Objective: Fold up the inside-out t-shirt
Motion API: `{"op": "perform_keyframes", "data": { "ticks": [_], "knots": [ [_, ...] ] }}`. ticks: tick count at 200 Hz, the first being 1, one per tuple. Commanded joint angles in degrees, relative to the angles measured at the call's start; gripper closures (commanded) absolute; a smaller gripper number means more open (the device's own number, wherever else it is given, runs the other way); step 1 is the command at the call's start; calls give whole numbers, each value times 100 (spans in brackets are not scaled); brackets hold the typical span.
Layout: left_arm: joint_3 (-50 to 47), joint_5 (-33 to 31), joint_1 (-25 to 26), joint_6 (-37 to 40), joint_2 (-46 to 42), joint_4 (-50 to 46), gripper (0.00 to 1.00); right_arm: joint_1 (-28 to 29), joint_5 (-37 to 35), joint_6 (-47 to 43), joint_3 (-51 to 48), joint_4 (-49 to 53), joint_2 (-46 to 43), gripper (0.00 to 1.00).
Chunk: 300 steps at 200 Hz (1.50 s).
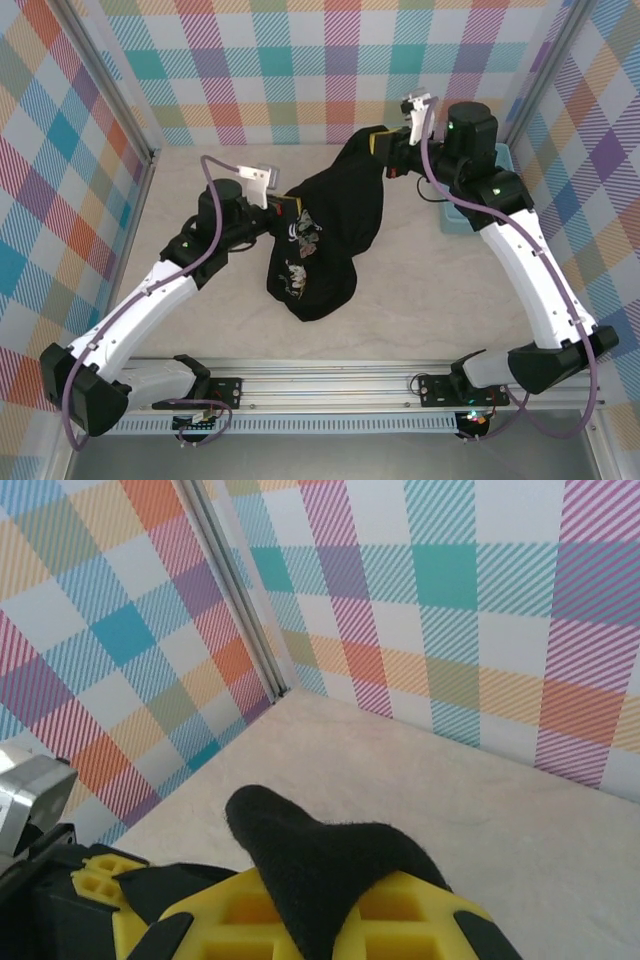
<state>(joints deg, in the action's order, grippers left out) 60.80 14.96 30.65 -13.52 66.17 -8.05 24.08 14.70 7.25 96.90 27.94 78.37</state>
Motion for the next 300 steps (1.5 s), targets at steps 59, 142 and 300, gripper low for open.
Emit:
{"op": "perform_keyframes", "data": {
  "ticks": [59, 142, 300],
  "knots": [
    [141, 3193, 1303, 1720, 1404, -1130, 54, -207, -1479, 7, -2282, 91, -507, 100],
    [1056, -131, 918, 1447, 2494, -626, 28, -696, -38, -201, -3310, -287, -1060, 100],
    [1068, 1659, 1197, 749, 3261, 639, 45, -966, 278, 99, -3226, -254, -991, 100]
  ]
}}
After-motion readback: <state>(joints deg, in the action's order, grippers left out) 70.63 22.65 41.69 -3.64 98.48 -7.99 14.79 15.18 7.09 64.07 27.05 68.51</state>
